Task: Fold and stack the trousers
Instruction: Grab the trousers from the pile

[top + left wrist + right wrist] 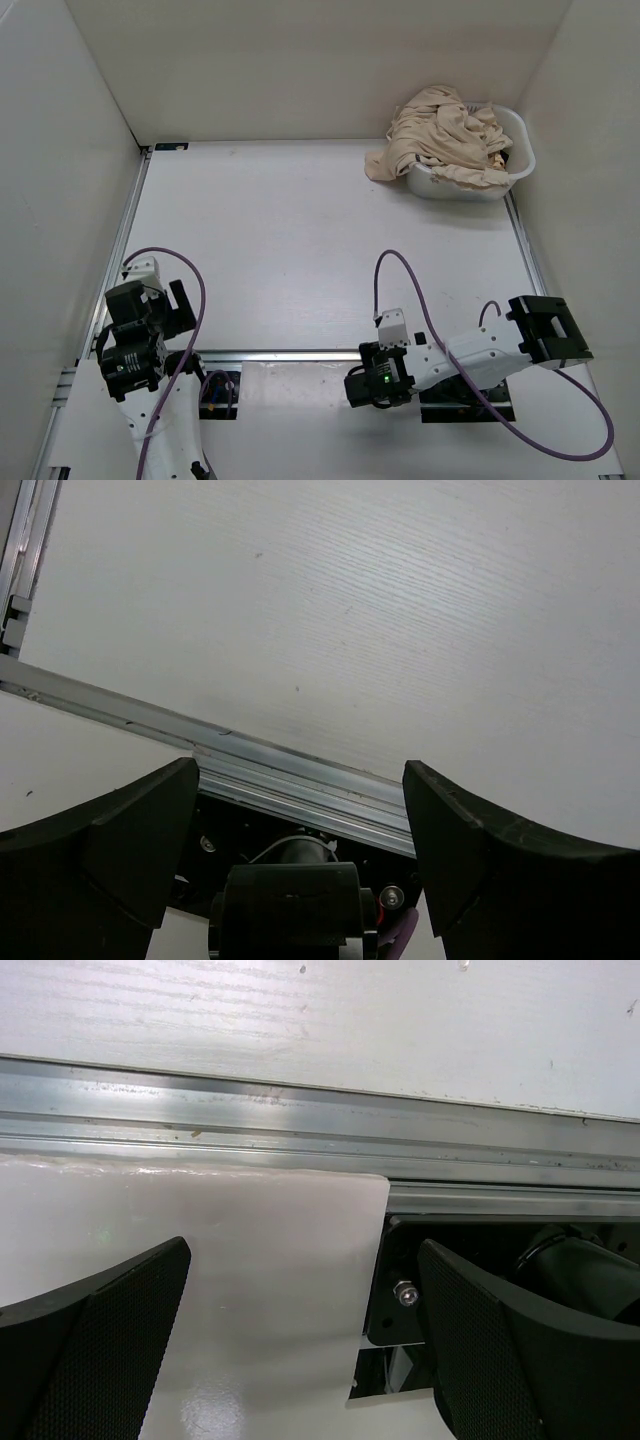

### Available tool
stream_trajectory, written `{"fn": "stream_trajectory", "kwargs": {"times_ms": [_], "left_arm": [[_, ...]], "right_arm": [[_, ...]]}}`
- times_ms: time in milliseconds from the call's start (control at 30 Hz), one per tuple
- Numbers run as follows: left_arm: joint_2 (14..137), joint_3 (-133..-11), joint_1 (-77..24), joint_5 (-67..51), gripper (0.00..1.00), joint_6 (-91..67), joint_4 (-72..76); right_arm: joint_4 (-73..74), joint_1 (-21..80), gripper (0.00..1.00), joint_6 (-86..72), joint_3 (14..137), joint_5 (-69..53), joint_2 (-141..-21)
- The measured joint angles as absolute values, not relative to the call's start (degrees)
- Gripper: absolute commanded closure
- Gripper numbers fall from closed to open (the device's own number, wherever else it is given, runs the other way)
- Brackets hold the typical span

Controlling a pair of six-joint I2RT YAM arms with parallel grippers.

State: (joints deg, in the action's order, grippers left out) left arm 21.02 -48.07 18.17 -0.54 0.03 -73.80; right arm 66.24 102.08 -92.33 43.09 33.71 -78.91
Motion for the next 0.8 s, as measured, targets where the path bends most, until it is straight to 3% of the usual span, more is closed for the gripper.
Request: {"fn": "stream_trajectory", "kwargs": {"times_ms": [167,300,400,500,600,667,800], "left_arm": [[21.02,-48.07,18.17,-0.69,0.00,-0.03,-73.80],[22.37,-49.04,18.17,-0.69,0.00,0.01,-73.49],[25.96,-52.40,18.17,-0.69,0.00,0.01,-71.96],[31.70,-55.44,18.17,-0.71,0.00,0.01,-69.10],[41.41,-58.85,18.15,-1.10,0.00,0.01,-66.13],[48.80,-61.89,18.15,-1.58,0.00,0.01,-63.72],[61.04,-69.01,18.15,-3.70,0.00,0.01,-60.01]], "right_arm": [[69.12,102.08,0.01,-91.39,46.00,35.35,-80.23],[69.36,96.53,0.01,-80.58,55.40,39.03,-77.69],[61.19,81.65,0.01,-63.99,66.52,41.78,-70.50],[53.60,59.29,0.01,-45.08,80.31,38.24,-67.68],[50.00,34.57,0.01,-31.05,104.07,32.49,-78.72],[49.82,23.24,0.01,-25.85,121.10,29.02,-89.62],[44.93,10.63,0.01,-21.71,137.97,23.66,-109.78]]}}
